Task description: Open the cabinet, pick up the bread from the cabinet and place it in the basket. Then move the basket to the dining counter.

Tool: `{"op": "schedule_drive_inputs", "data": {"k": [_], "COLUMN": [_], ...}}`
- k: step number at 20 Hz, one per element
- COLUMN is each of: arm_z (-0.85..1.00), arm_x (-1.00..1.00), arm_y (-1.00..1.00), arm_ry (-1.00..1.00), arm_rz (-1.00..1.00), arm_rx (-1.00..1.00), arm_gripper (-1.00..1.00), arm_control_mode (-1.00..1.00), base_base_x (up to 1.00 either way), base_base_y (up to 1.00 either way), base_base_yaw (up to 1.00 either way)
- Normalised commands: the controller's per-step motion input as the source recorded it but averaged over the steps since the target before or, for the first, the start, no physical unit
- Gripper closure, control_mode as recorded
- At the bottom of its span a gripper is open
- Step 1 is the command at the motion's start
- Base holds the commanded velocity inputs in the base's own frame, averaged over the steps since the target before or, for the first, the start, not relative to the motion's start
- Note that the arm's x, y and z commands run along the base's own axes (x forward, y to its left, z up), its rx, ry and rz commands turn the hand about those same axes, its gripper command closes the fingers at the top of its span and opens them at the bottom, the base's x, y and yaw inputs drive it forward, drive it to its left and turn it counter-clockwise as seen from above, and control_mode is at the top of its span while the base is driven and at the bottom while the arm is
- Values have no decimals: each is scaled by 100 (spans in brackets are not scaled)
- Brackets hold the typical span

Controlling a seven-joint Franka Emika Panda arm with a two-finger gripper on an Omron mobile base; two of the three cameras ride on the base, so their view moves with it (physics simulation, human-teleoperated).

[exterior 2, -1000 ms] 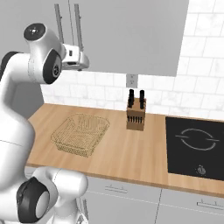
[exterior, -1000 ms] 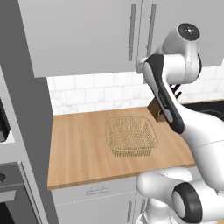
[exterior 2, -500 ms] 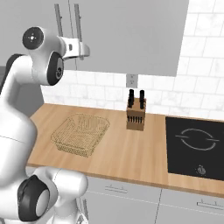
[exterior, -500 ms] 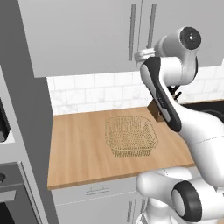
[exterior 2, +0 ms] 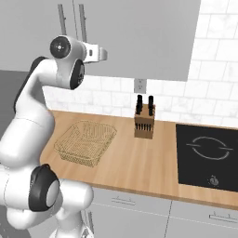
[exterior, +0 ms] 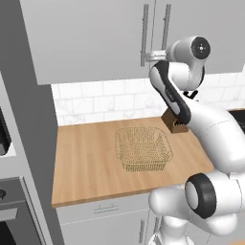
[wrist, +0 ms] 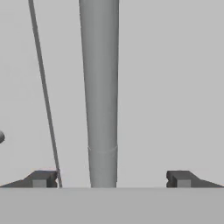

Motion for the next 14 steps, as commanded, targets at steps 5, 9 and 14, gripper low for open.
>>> {"op": "schedule_drive_inputs", "data": {"k": [5,9,14], "arm_z": [0,0,0], "arm_x": [89,89,18], "arm_y": [-5,0,-6], "arm_ry": [0,0,4], "arm_rz": [0,0,0], "arm_rx": [7,1,2], "arm_gripper": [-100,100,100], "arm_control_mode": [-100,-100,-100], "base_base_x": [0,0,0], "base_base_y": [0,0,0], "base_base_yaw": [0,0,0]}}
